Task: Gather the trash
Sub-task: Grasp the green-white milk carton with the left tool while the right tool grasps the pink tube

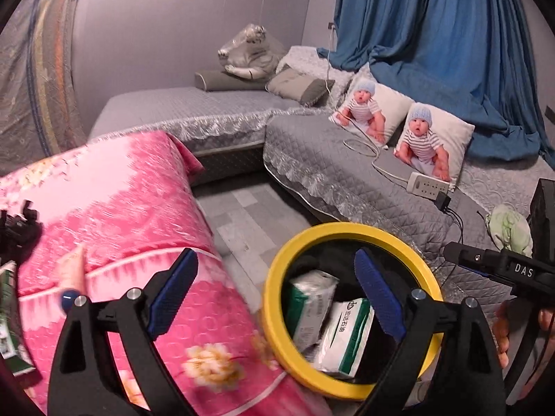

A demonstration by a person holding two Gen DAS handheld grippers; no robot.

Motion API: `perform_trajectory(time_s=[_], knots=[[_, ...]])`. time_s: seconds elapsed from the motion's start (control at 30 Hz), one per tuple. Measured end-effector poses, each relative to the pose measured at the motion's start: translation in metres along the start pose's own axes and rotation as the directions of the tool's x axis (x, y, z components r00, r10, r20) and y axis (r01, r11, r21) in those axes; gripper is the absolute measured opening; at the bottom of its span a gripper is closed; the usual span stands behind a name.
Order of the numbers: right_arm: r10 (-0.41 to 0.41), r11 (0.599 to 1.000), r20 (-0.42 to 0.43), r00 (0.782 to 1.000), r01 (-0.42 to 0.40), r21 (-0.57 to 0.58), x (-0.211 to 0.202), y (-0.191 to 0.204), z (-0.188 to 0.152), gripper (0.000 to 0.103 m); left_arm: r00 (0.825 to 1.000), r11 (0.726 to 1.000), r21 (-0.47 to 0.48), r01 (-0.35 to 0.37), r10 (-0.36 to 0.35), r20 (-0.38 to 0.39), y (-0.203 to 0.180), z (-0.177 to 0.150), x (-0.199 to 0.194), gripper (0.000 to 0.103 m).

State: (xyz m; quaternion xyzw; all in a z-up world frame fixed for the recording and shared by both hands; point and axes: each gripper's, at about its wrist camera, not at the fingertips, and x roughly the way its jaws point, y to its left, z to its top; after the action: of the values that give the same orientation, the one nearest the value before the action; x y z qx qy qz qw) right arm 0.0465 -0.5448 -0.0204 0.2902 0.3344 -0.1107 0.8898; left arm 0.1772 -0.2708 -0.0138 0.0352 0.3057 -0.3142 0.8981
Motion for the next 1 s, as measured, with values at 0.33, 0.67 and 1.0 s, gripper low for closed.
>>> perform_trajectory(time_s=[0.33,0.67,1.0], knots=[[0.169,0.976,-0.050,0.984,-0.174,-0.131,0.007,0.075,-0.014,0.085,0.987,0.986,-0.080,-0.146,0.151,0.061,0.087,-0.011,-0.092,0.092],[0.276,0.924,-0.130,0.952,-0.300,-0.235,0.023,0.144,-0.030,0.085,0.887,0.869,-0.190,-0.456,0.460,-0.023,0.187,-0.075,-0.154,0.093],[0.302,0.895,-0.182,0.936,-0.344,-0.285,0.037,0.182,-0.039,0.085,0.870,0.840,-0.229,-0.492,0.464,-0.166,0.231,-0.092,-0.123,0.093]])
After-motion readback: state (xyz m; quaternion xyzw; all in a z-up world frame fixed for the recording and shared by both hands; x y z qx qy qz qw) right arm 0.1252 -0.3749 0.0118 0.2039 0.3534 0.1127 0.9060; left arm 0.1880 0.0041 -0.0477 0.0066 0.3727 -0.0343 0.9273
